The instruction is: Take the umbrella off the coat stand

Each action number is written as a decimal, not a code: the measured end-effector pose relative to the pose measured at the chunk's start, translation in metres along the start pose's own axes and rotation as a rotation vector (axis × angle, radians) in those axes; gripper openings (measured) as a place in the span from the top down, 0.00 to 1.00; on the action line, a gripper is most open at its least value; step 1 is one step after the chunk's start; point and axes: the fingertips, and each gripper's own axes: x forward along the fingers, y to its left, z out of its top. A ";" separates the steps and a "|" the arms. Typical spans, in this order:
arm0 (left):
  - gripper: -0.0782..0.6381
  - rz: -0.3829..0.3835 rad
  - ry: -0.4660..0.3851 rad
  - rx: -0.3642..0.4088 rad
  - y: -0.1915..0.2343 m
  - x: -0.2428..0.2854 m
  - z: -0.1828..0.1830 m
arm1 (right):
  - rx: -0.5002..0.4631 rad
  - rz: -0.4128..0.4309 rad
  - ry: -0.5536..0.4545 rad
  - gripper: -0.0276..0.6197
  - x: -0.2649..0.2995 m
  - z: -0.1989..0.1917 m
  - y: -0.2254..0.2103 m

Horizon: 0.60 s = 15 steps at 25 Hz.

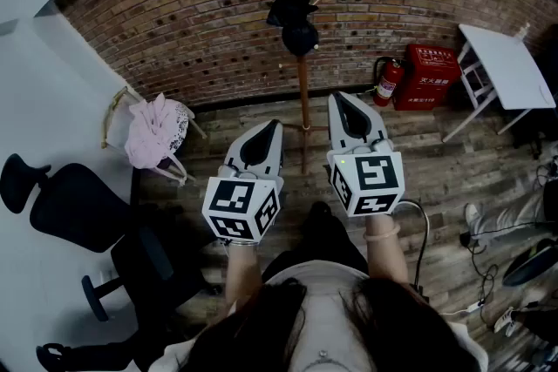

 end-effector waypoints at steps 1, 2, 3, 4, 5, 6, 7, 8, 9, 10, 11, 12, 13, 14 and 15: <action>0.88 0.000 0.000 -0.002 0.001 0.003 0.000 | 0.003 0.000 -0.002 0.90 0.003 0.000 -0.002; 0.88 0.001 0.001 -0.004 0.002 0.007 0.001 | 0.006 0.001 -0.003 0.90 0.006 0.000 -0.005; 0.88 0.002 0.001 -0.006 0.003 0.010 0.001 | 0.009 0.003 -0.005 0.90 0.009 0.000 -0.007; 0.88 0.003 0.002 -0.007 0.005 0.014 0.001 | 0.012 0.007 -0.006 0.90 0.011 0.000 -0.008; 0.88 0.006 0.002 -0.008 0.006 0.017 0.002 | 0.015 0.013 -0.007 0.90 0.015 0.000 -0.009; 0.88 0.008 0.001 -0.009 0.007 0.020 0.002 | 0.018 0.019 -0.006 0.90 0.018 -0.001 -0.011; 0.88 0.010 0.000 -0.010 0.009 0.023 0.003 | 0.021 0.024 -0.005 0.90 0.022 -0.001 -0.012; 0.88 0.011 -0.001 -0.010 0.011 0.027 0.004 | 0.023 0.027 -0.005 0.90 0.026 -0.002 -0.013; 0.88 0.013 -0.001 -0.010 0.013 0.030 0.004 | 0.025 0.030 -0.003 0.90 0.030 -0.002 -0.014; 0.88 0.015 -0.001 -0.011 0.015 0.034 0.005 | 0.026 0.033 -0.001 0.90 0.034 -0.003 -0.016; 0.88 0.018 -0.001 -0.013 0.017 0.037 0.006 | 0.028 0.036 0.000 0.90 0.038 -0.003 -0.017; 0.88 0.021 -0.002 -0.016 0.020 0.041 0.006 | 0.029 0.041 0.002 0.90 0.043 -0.003 -0.018; 0.88 0.024 -0.002 -0.020 0.022 0.045 0.006 | 0.028 0.045 0.004 0.90 0.047 -0.003 -0.020; 0.88 0.028 -0.001 -0.022 0.024 0.048 0.007 | 0.025 0.048 0.006 0.90 0.050 -0.003 -0.021; 0.88 0.030 0.000 -0.024 0.026 0.052 0.008 | 0.018 0.050 0.008 0.90 0.054 -0.004 -0.023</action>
